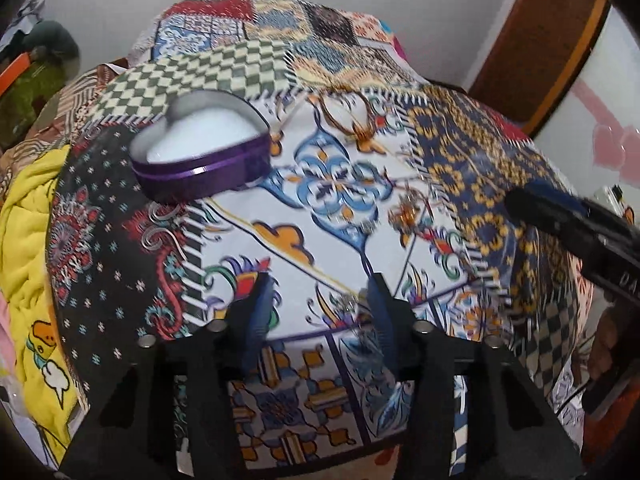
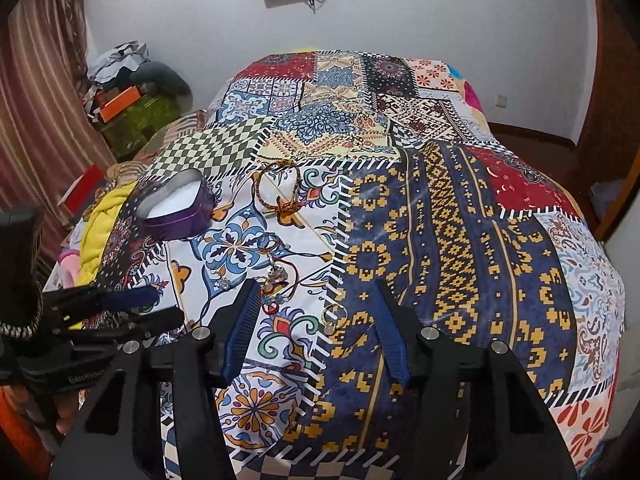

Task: Organize jewelry
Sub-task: 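Reach the right gripper to a silver earring and close on it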

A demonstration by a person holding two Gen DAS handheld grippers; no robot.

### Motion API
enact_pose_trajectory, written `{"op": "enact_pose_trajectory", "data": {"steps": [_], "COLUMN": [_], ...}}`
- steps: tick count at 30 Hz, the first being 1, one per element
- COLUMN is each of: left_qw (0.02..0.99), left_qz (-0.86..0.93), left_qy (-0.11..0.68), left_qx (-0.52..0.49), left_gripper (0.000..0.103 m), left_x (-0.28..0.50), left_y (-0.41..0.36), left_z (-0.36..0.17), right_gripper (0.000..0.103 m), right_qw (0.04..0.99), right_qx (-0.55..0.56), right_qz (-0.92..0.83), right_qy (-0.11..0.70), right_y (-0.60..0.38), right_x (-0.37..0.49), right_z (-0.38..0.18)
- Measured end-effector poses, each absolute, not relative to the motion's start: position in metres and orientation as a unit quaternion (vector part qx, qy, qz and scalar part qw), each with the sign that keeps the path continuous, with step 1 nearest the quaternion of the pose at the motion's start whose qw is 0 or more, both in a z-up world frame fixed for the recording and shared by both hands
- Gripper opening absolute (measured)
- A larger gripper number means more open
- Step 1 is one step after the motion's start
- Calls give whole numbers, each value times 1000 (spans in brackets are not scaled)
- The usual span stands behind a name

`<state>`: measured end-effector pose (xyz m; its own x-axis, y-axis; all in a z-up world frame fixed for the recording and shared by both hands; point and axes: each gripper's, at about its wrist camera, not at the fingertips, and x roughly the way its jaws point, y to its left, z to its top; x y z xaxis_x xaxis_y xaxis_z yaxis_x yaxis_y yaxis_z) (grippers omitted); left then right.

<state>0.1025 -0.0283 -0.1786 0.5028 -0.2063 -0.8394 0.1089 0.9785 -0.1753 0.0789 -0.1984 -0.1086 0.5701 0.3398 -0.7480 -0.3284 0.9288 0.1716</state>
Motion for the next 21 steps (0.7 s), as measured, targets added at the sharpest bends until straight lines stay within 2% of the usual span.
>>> {"op": "enact_pose_trajectory", "data": {"steps": [3, 5, 7, 9, 11, 17, 19, 21], "left_qw": [863, 859, 859, 861, 862, 867, 870, 875], "left_qz": [-105, -115, -116, -114, -113, -114, -110, -102], "left_qy": [491, 495, 495, 494, 493, 483, 479, 470], "left_qx": [-52, -56, -50, -42, -40, -37, -38, -45], "left_gripper": [39, 30, 28, 21, 9, 9, 9, 9], "left_x": [98, 97, 97, 97, 97, 95, 93, 94], "left_y": [-29, -31, -33, -34, -34, -33, -29, -21], "left_z": [-179, -182, -185, -186, -188, -185, -182, -178], "right_gripper": [52, 52, 52, 52, 52, 51, 44, 40], "right_qw": [881, 879, 878, 877, 876, 865, 862, 856], "right_qx": [16, 20, 20, 18, 16, 12, 9, 7], "right_qz": [192, 192, 194, 197, 202, 233, 243, 255], "right_qy": [432, 435, 437, 437, 438, 443, 445, 450], "right_y": [-200, -199, -197, -195, -191, -171, -163, -154], "right_x": [81, 81, 81, 80, 79, 80, 81, 84], "right_z": [-112, -114, -115, -115, -116, -118, -119, -121]}}
